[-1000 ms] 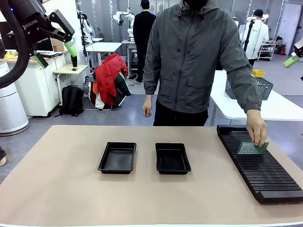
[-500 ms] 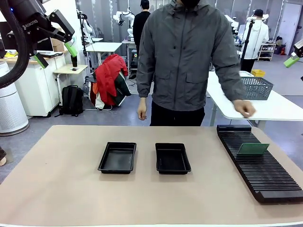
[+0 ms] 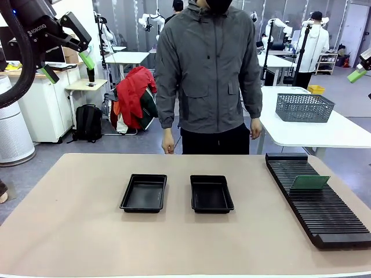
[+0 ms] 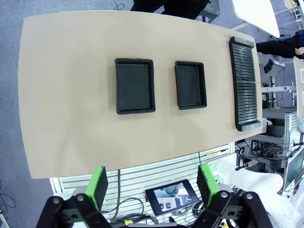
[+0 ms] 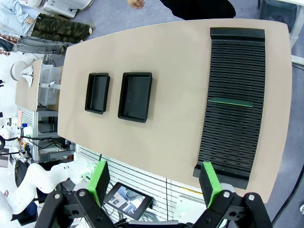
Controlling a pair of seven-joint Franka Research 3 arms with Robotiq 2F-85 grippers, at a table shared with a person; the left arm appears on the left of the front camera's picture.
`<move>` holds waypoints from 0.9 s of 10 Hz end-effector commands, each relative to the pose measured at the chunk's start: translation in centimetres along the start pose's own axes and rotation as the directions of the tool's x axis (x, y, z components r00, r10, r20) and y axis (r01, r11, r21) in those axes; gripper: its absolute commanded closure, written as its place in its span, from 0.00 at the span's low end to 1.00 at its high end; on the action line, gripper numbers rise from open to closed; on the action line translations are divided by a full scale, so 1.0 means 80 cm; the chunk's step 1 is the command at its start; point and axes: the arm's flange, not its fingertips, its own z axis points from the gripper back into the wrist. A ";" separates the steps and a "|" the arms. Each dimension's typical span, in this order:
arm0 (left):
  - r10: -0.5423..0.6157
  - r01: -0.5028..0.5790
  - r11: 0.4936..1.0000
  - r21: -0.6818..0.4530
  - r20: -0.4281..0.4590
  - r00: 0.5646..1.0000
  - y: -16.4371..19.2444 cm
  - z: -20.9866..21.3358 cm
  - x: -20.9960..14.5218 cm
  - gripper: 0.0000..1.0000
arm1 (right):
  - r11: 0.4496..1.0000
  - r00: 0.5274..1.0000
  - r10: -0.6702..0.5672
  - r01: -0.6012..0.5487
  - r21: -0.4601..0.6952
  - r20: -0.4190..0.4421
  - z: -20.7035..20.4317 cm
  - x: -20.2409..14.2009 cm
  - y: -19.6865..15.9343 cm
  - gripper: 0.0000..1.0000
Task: Inspect and transfer BCBs to ESD trays.
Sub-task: Pick up the Blank PCB from the PCB Rack and place it in the left ESD tray.
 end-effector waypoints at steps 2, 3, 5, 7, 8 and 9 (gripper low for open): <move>0.003 -0.003 1.000 -0.001 -0.003 1.000 0.001 -0.002 -0.001 0.00 | 0.999 1.000 0.025 -0.025 -0.034 -0.007 -0.008 0.005 0.001 0.00; 0.003 -0.003 1.000 -0.001 -0.003 1.000 0.001 -0.002 -0.001 0.00 | 0.994 0.997 0.076 -0.076 -0.084 -0.004 -0.016 0.012 0.001 0.00; 0.003 -0.003 1.000 -0.001 -0.003 1.000 0.001 -0.002 -0.001 0.00 | 0.948 0.966 0.254 -0.258 -0.187 -0.048 -0.039 0.014 -0.003 0.00; 0.003 -0.003 1.000 -0.001 -0.003 1.000 0.001 -0.002 -0.001 0.00 | 0.873 0.913 0.394 -0.409 -0.266 -0.110 -0.063 0.012 -0.011 0.00; 0.003 -0.003 1.000 -0.001 -0.003 1.000 0.001 -0.002 -0.001 0.00 | 0.818 0.868 0.473 -0.496 -0.291 -0.148 -0.075 0.010 -0.014 0.00; 0.003 -0.003 1.000 -0.001 -0.003 1.000 0.001 -0.002 -0.001 0.00 | 0.735 0.792 0.573 -0.610 -0.297 -0.210 -0.091 0.007 -0.017 0.00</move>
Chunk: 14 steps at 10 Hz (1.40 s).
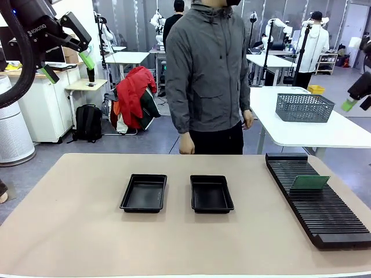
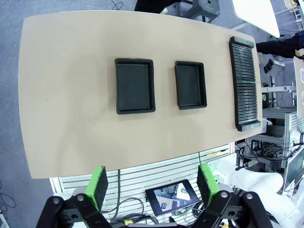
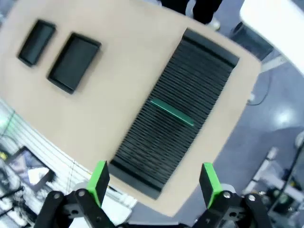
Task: Inspect and transfer BCBs to ESD trays.
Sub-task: Pick up the Blank PCB from the PCB Rack and place it in the left ESD tray.
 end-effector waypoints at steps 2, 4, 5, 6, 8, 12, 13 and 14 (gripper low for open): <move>0.003 -0.003 1.000 -0.001 -0.003 1.000 0.001 -0.001 -0.001 0.00 | 0.942 0.945 0.328 -0.327 -0.079 -0.006 -0.044 -0.011 0.003 0.00; 0.003 -0.003 1.000 -0.001 -0.003 1.000 0.001 -0.001 -0.001 0.00 | 0.842 0.844 0.535 -0.536 -0.058 -0.027 -0.078 -0.007 -0.004 0.00; 0.003 -0.003 1.000 -0.001 -0.003 1.000 0.001 -0.001 -0.001 0.00 | 0.787 0.788 0.614 -0.616 -0.031 -0.057 -0.095 -0.006 -0.008 0.00; 0.003 -0.003 1.000 -0.001 -0.003 1.000 0.001 -0.001 -0.001 0.00 | 0.733 0.731 0.677 -0.680 -0.013 -0.090 -0.111 -0.003 -0.012 0.00; 0.003 -0.003 1.000 -0.001 -0.003 1.000 0.001 -0.001 -0.001 0.00 | 0.629 0.617 0.771 -0.777 0.030 -0.159 -0.141 -0.002 -0.020 0.00; 0.003 -0.003 1.000 -0.001 -0.003 1.000 0.001 -0.001 -0.001 0.00 | 0.476 0.447 0.869 -0.873 0.110 -0.214 -0.203 -0.007 -0.034 0.00; 0.003 -0.003 1.000 -0.001 -0.003 1.000 0.001 -0.001 -0.001 0.00 | 0.469 0.439 0.874 -0.874 0.127 -0.207 -0.218 -0.006 -0.040 0.00; 0.003 -0.003 1.000 -0.001 -0.003 1.000 0.001 -0.001 -0.001 0.00 | 0.463 0.432 0.878 -0.876 0.133 -0.206 -0.237 -0.006 -0.045 0.00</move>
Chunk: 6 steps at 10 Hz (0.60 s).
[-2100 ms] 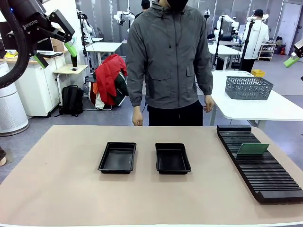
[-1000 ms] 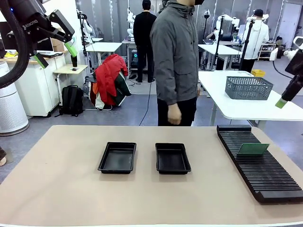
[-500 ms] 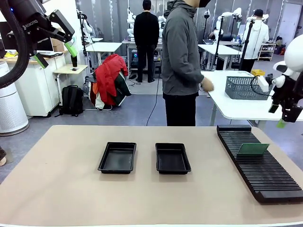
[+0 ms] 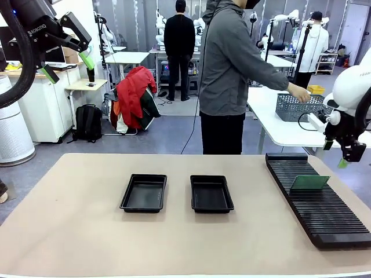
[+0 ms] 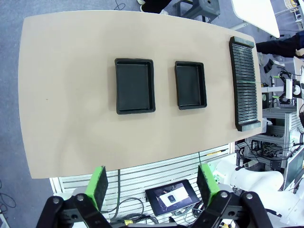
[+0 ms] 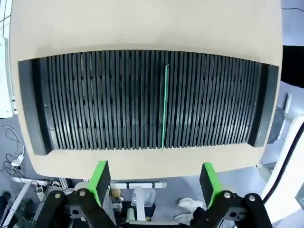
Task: Inspect and transfer BCBs to ESD trays.
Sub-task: Pick up the Blank PCB from the PCB Rack and place it in the left ESD tray.
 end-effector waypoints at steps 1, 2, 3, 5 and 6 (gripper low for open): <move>0.003 -0.003 1.000 -0.001 -0.003 1.000 0.001 -0.001 -0.001 0.00 | 1.000 1.000 0.029 -0.029 -0.012 -0.012 -0.036 -0.009 -0.007 0.00; 0.003 -0.003 1.000 -0.001 -0.003 1.000 0.001 -0.001 -0.001 0.00 | 0.999 0.999 0.036 -0.037 -0.018 -0.014 -0.052 -0.010 -0.010 0.00; 0.003 -0.003 1.000 -0.001 -0.003 1.000 0.001 -0.001 -0.001 0.00 | 0.999 0.999 0.049 -0.049 -0.021 -0.006 -0.069 -0.011 -0.014 0.00; 0.003 -0.003 1.000 -0.001 -0.003 1.000 0.001 -0.001 -0.001 0.00 | 0.997 0.998 0.067 -0.066 -0.049 0.018 -0.099 -0.010 -0.019 0.00; 0.003 -0.003 1.000 -0.001 -0.003 1.000 0.001 -0.001 -0.001 0.00 | 0.995 0.996 0.082 -0.080 -0.059 0.044 -0.110 -0.010 -0.021 0.00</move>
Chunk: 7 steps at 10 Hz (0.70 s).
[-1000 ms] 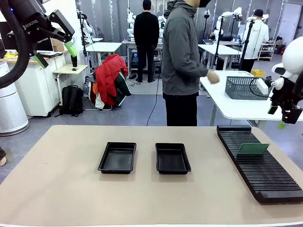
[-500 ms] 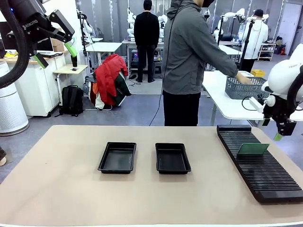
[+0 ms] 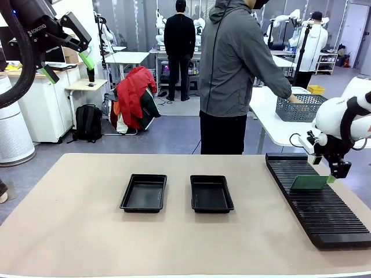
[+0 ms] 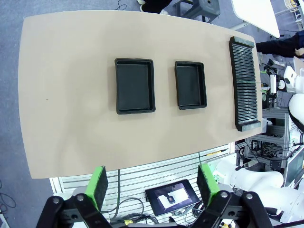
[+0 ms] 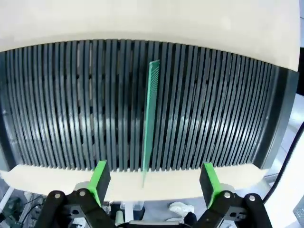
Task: Inspect and transfer BCBs to ESD trays.
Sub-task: Pick up the Blank PCB from the PCB Rack and place it in the left ESD tray.
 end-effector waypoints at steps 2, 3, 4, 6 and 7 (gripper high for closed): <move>0.003 -0.003 1.000 -0.001 -0.003 1.000 0.001 -0.001 -0.001 0.00 | 0.999 0.997 0.038 -0.036 -0.030 0.063 -0.032 0.000 0.000 0.00; 0.003 -0.003 1.000 -0.001 -0.003 1.000 0.001 -0.001 -0.001 0.00 | 0.999 0.997 0.037 -0.035 -0.034 0.075 -0.038 0.001 0.000 0.00; 0.003 -0.003 1.000 -0.001 -0.003 1.000 0.001 -0.001 -0.001 0.00 | 0.999 0.997 0.033 -0.031 -0.027 0.075 -0.042 0.002 0.000 0.00; 0.003 -0.003 1.000 -0.001 -0.003 1.000 0.001 -0.001 -0.001 0.00 | 0.999 0.996 0.030 -0.028 -0.026 0.089 -0.047 0.004 0.001 0.00; 0.003 -0.003 1.000 -0.001 -0.003 1.000 0.001 -0.001 -0.001 0.00 | 1.000 0.998 0.008 -0.008 0.008 0.056 -0.039 0.010 -0.002 0.00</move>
